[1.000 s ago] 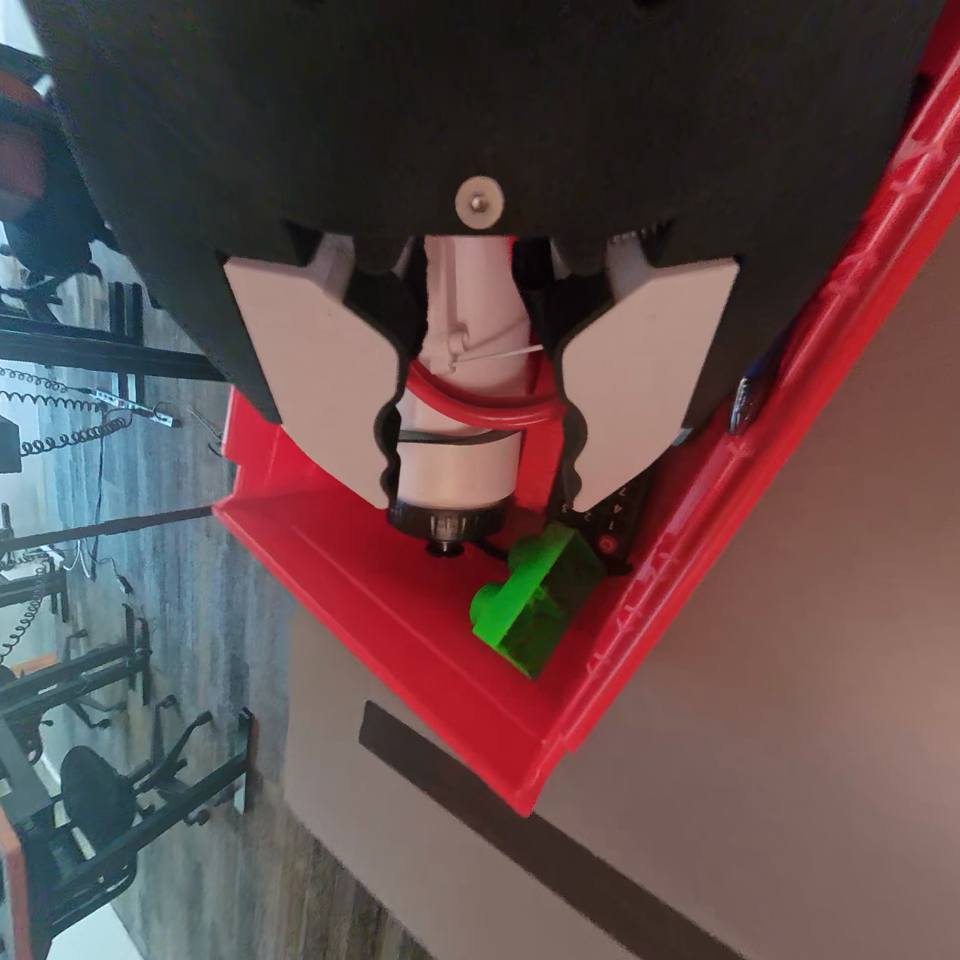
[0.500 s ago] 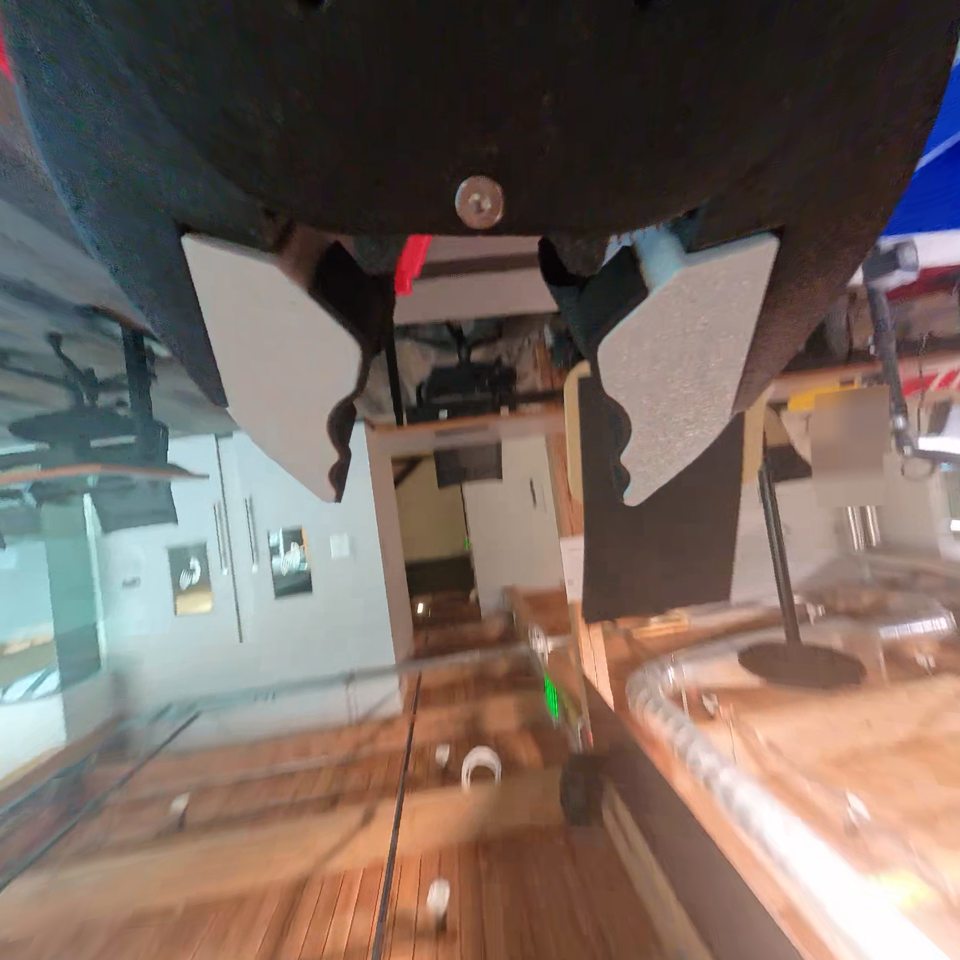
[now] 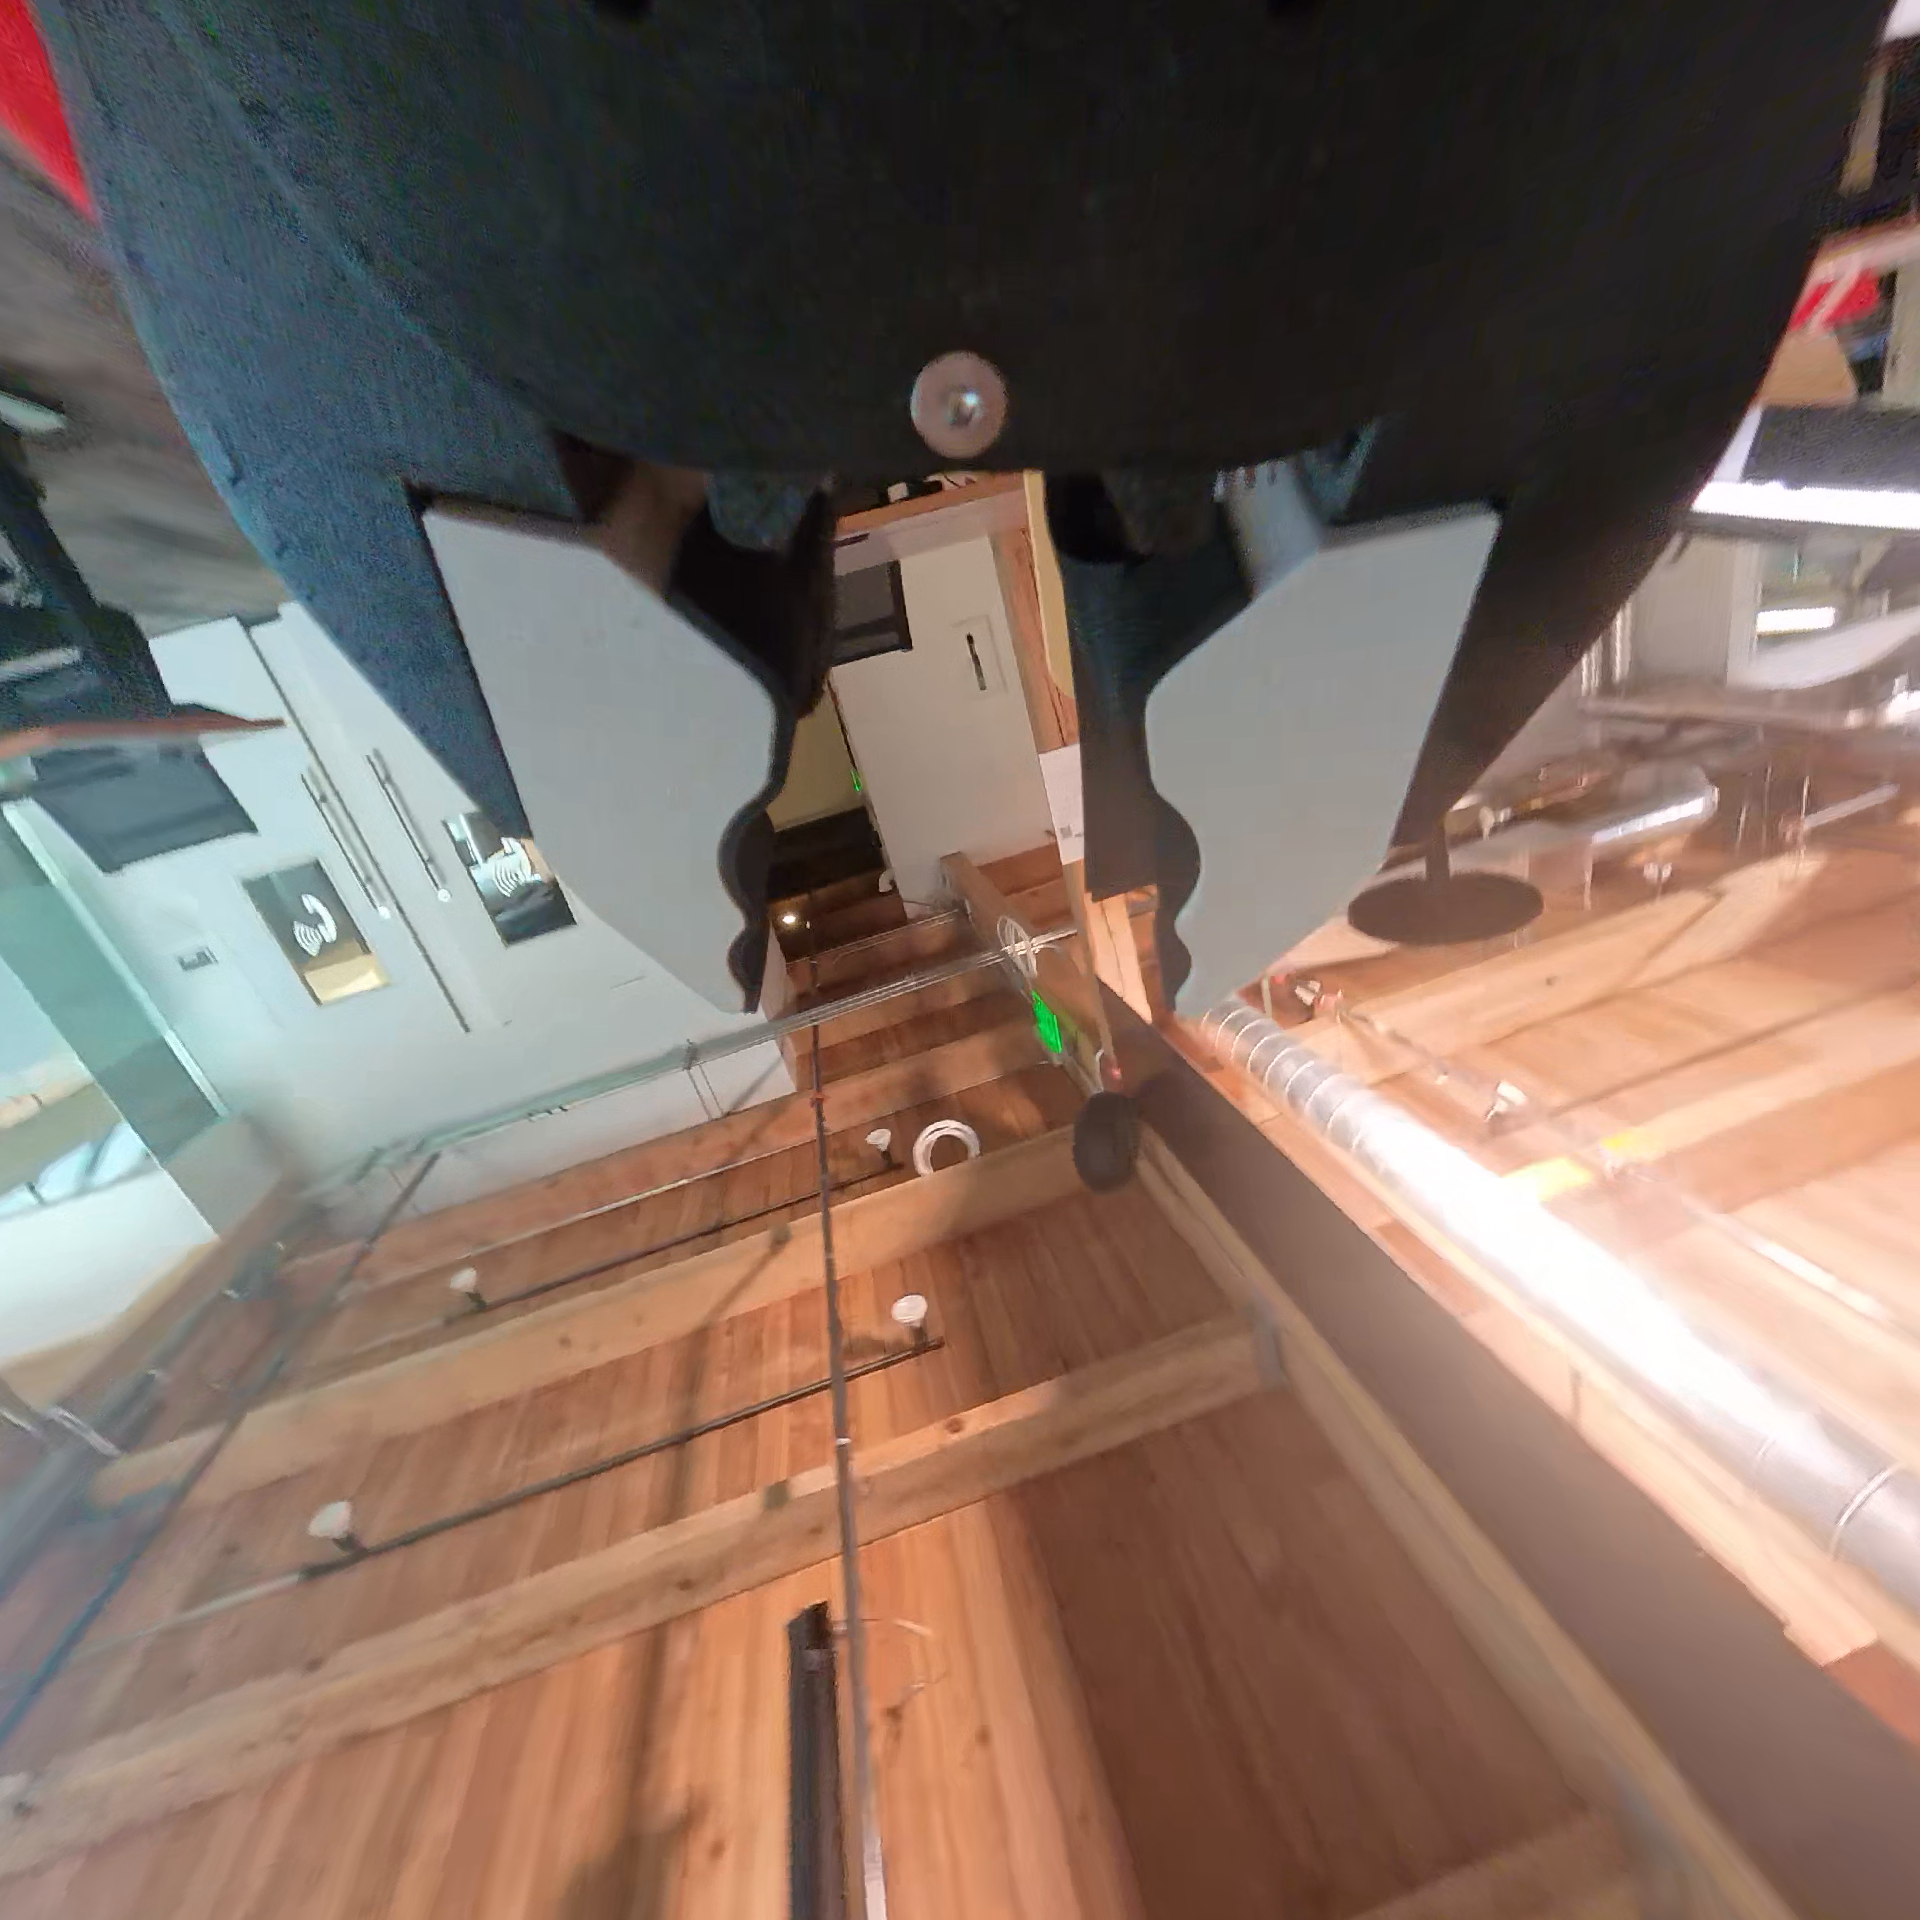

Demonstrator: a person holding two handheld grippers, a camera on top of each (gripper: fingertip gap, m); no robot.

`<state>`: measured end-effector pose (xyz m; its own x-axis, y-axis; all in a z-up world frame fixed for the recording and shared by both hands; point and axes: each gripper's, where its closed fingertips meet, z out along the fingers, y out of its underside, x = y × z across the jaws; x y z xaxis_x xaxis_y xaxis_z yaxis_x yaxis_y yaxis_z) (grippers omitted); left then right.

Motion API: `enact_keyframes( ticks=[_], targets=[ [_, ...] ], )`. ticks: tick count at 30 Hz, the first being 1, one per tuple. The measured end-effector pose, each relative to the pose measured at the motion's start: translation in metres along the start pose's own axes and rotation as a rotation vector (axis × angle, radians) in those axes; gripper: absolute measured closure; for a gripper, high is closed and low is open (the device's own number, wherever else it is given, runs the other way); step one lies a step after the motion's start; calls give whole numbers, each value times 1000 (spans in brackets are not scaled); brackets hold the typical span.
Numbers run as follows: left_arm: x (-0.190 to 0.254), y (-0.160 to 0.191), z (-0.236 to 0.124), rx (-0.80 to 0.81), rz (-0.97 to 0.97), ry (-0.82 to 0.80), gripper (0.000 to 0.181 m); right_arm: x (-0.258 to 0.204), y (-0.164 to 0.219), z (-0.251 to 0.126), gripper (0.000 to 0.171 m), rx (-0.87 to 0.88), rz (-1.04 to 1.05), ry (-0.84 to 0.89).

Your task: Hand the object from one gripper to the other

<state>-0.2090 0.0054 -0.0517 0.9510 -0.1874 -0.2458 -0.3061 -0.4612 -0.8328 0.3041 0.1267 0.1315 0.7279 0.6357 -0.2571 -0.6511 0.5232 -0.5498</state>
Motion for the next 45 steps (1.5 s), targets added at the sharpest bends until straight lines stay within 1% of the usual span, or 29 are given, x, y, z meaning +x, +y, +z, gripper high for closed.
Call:
enact_keyframes(
  ticks=[1, 4, 6, 7, 9, 11, 13, 14, 16, 19, 22, 26, 30, 34, 36, 39, 40, 42, 43, 45],
  targets=[
    [-5, 3, 7, -87, 19, 10, 85, -10, -2, 6, 100, -7, -33, -36],
    [-25, 16, 24, -369, 108, 36, 86, -42, 0, 18, 101, -41, -99, -158],
    [-39, 24, 36, -531, 161, 49, 93, -57, 11, 17, 100, -99, -136, -232],
    [-49, 27, 43, -597, 186, 36, 100, -60, 17, 14, 99, -131, -153, -255],
    [-65, 35, 56, -722, 227, 23, 111, -60, 24, 10, 102, -165, -165, -270],
    [-77, 42, 68, -810, 230, 27, 115, -60, 26, 8, 101, -184, -154, -285],
    [-87, 47, 85, -845, 223, 29, 122, -56, 22, 6, 102, -173, -146, -278],
    [-90, 52, 94, -864, 250, 44, 125, -54, 20, 5, 103, -163, -145, -276],
    [-98, 69, 106, -951, 310, 56, 126, -50, 15, 3, 106, -158, -140, -273],
    [-124, 95, 115, -1114, 378, -18, 126, -44, 6, 0, 106, -137, -127, -263],
    [-138, 112, 120, -1200, 464, -22, 126, -40, -1, -3, 107, -116, -126, -253],
    [-143, 120, 129, -1203, 570, 7, 128, -39, -4, -5, 109, -101, -117, -257],
    [-154, 120, 137, -1198, 690, -19, 129, -44, -3, -2, 110, -98, -115, -264],
    [-147, 132, 145, -1195, 706, 26, 133, -52, 4, 3, 111, -113, -141, -280],
    [-146, 137, 146, -1209, 710, 30, 148, -53, 4, 5, 109, -120, -164, -280],
    [-142, 134, 143, -1201, 687, 41, 149, -52, 3, 8, 109, -117, -161, -278],
    [-141, 128, 142, -1171, 672, 33, 150, -52, 4, 8, 111, -117, -156, -276],
    [-138, 107, 143, -1058, 611, -6, 150, -54, 7, 9, 112, -131, -154, -279],
    [-133, 93, 143, -975, 565, -16, 150, -57, 10, 8, 111, -143, -158, -284],
    [-112, 57, 140, -755, 451, 7, 150, -68, 15, 5, 111, -147, -183, -333]
  ],
)
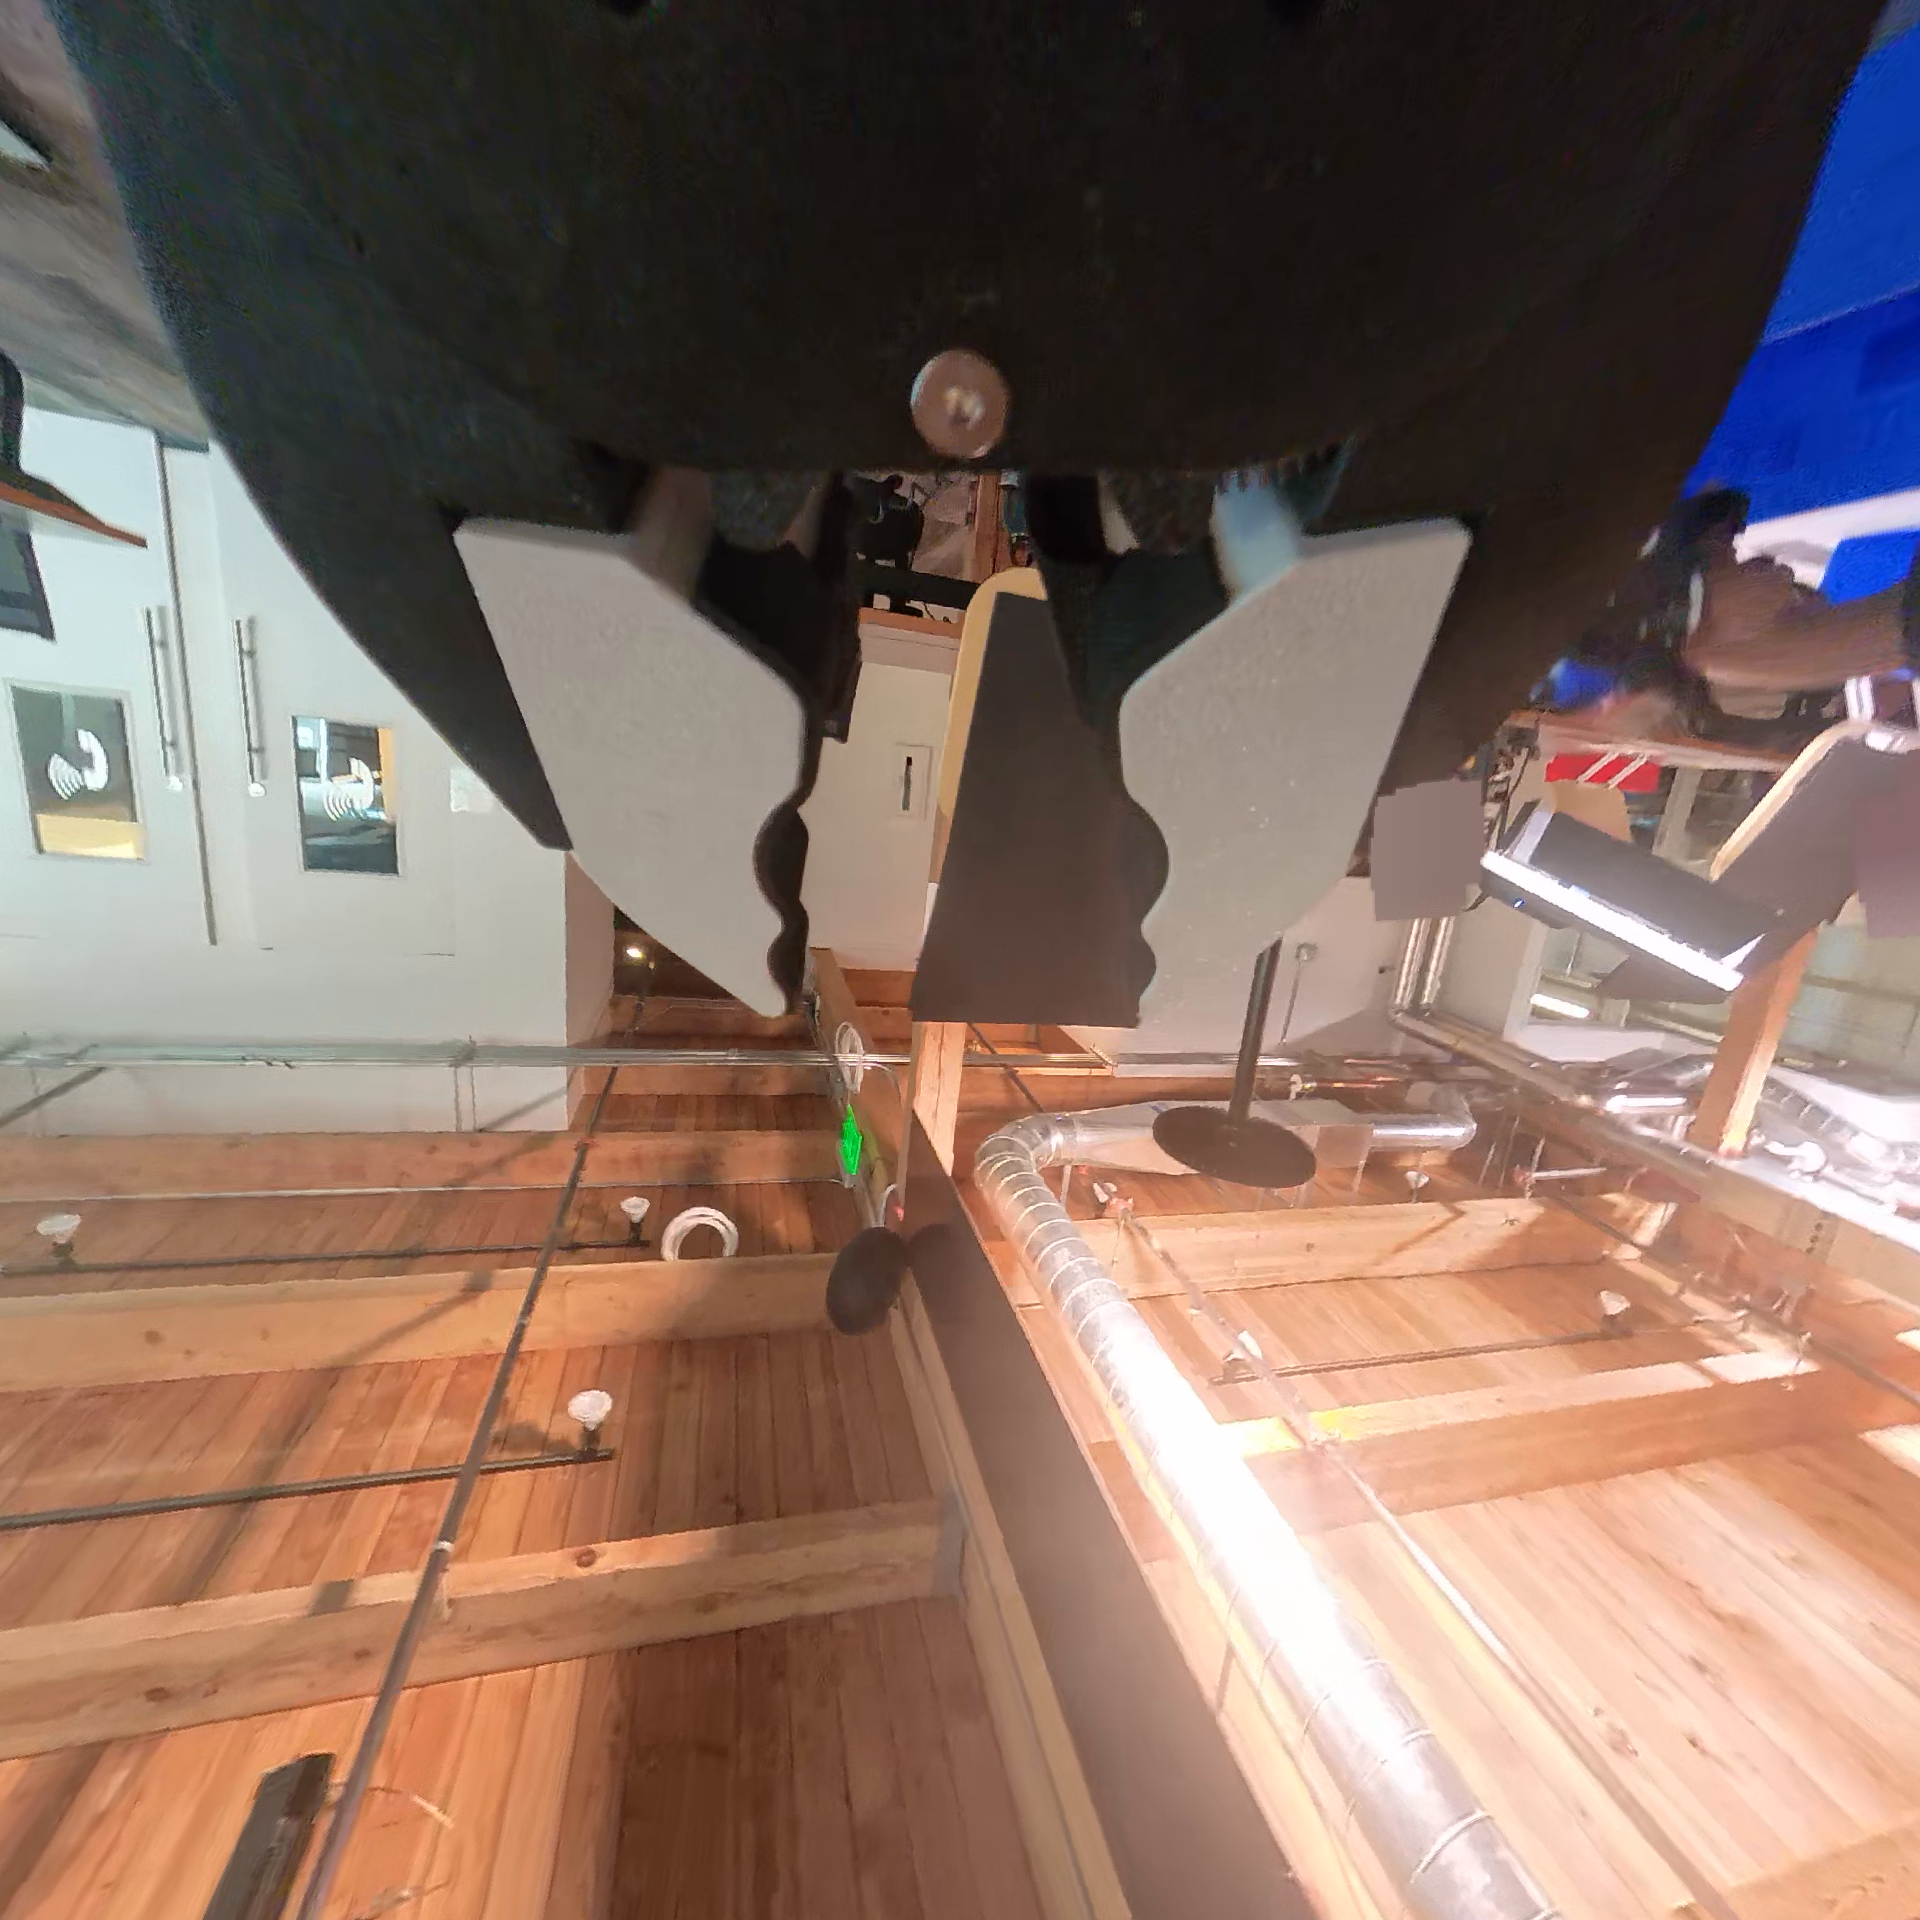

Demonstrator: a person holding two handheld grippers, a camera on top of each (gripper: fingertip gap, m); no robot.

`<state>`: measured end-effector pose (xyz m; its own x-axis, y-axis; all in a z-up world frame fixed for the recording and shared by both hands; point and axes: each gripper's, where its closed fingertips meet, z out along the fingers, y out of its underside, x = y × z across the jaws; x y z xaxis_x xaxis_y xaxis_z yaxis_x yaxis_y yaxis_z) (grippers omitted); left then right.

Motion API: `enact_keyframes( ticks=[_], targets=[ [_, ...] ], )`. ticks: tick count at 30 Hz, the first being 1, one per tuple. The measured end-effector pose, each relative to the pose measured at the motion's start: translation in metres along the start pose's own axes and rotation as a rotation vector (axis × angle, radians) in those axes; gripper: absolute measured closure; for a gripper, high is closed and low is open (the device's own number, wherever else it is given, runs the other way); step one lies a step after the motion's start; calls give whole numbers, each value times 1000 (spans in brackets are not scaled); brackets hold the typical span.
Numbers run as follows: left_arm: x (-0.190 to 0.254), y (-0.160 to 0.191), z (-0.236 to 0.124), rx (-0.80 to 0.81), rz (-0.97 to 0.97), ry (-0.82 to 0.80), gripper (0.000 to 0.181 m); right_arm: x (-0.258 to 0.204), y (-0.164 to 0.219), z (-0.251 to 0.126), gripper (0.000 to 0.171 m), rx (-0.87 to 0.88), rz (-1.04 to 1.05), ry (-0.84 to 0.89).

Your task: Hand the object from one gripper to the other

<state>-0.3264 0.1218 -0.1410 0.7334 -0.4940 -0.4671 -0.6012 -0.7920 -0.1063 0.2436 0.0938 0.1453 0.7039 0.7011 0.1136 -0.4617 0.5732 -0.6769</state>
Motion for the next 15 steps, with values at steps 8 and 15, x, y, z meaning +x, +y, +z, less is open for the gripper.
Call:
enact_keyframes(
  ticks=[8, 15],
  targets=[
    [91, -84, -192, 1038, -290, 276, 150, -61, 11, 1, 113, -31, -194, -192],
    [194, -79, -287, 1428, -198, 624, 151, -153, 15, -19, 104, 44, -495, -538]
  ],
)
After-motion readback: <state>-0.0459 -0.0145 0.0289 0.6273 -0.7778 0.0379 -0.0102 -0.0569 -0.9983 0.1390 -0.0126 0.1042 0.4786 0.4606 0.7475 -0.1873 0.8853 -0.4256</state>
